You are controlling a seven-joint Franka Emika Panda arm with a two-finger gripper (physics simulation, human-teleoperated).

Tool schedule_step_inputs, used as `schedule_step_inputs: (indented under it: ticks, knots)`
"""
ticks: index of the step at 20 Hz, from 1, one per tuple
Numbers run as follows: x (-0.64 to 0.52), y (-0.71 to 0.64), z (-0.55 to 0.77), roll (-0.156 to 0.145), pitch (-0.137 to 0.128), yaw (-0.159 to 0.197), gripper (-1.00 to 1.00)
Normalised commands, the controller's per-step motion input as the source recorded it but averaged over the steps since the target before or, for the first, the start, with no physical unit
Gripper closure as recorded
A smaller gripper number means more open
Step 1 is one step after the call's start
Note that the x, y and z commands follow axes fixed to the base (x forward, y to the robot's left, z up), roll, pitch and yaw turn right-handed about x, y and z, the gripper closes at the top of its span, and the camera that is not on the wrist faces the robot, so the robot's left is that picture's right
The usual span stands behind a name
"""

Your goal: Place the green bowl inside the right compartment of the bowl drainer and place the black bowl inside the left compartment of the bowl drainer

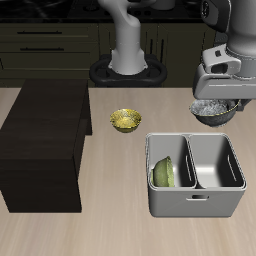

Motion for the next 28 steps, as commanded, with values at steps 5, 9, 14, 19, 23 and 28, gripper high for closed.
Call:
schedule_step_inputs:
  ticks: [5,9,14,19,23,28]
  knots:
    - [0.08,0.13,-0.37,0.028,0.052,-0.018,1.0]
    - [0.03,0.16,-0.35,0.023,0.048,-0.004,1.0]
    - [0.04,0.08,-0.27,0.008,0.033,0.011,1.0]
    - [0.05,0.02,-0.29,0.011,0.039,0.009,1.0]
    - [0.02,0.02,-0.31,0.001,0.052,0.018,1.0]
    - [-0.07,0.03,-0.17,0.045,0.057,-0.005,-1.0]
